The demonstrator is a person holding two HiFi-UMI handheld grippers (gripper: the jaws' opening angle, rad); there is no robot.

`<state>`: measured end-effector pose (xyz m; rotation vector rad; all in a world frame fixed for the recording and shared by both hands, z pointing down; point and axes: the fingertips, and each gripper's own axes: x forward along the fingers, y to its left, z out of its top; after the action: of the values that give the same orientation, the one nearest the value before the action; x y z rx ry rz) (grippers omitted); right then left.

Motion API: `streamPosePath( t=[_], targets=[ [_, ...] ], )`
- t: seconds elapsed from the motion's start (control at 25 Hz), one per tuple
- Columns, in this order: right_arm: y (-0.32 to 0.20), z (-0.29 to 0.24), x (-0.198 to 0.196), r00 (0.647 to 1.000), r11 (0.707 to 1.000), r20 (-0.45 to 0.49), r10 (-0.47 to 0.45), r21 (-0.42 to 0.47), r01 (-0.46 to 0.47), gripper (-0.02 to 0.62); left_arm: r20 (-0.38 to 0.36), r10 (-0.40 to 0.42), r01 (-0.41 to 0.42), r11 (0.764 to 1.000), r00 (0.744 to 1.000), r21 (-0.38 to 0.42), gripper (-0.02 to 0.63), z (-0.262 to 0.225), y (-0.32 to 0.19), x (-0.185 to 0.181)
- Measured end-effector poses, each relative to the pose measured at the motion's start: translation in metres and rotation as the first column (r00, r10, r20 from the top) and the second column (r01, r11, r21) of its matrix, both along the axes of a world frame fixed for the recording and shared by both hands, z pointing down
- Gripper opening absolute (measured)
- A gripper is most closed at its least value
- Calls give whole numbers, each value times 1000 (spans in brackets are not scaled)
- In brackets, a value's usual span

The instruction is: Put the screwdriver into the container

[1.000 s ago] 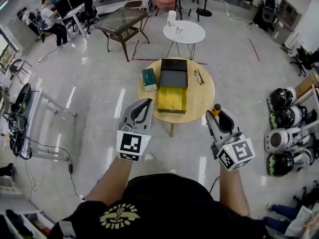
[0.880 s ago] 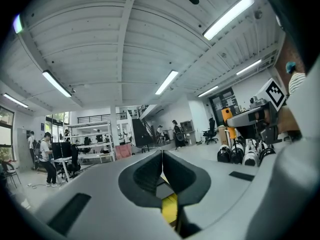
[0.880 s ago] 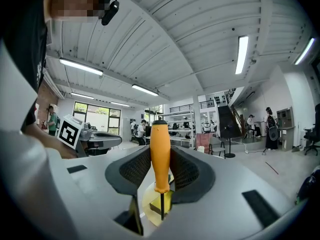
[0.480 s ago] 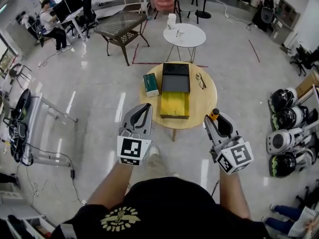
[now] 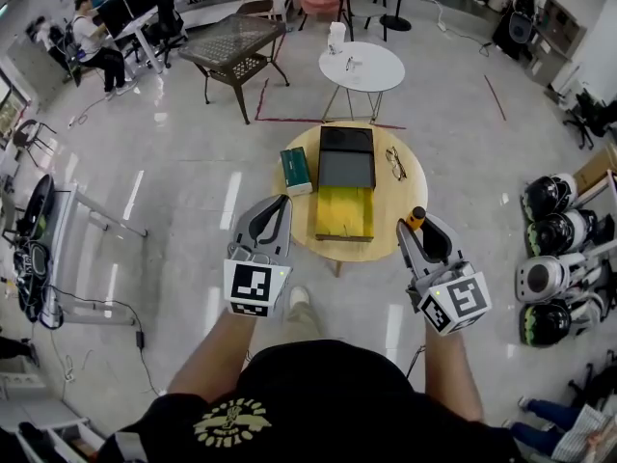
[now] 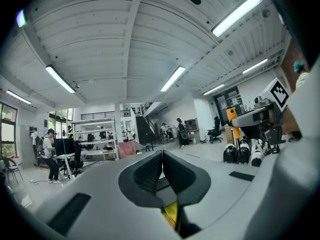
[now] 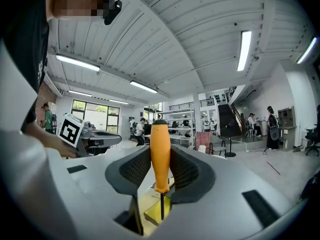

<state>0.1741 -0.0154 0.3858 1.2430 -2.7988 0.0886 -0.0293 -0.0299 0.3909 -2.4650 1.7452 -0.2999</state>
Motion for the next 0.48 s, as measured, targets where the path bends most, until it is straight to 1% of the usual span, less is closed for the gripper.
streamPosePath(
  t=[0.24, 0.48],
  targets=[
    [-33, 10, -9, 1000, 1000, 0, 10, -27, -10, 132, 8, 14, -13, 1000, 1000, -17, 20, 6, -33, -8],
    [-66, 20, -22, 1000, 999, 12, -4, -48, 4, 132, 18, 18, -18, 999, 1000, -30, 20, 11, -68, -15]
  ],
)
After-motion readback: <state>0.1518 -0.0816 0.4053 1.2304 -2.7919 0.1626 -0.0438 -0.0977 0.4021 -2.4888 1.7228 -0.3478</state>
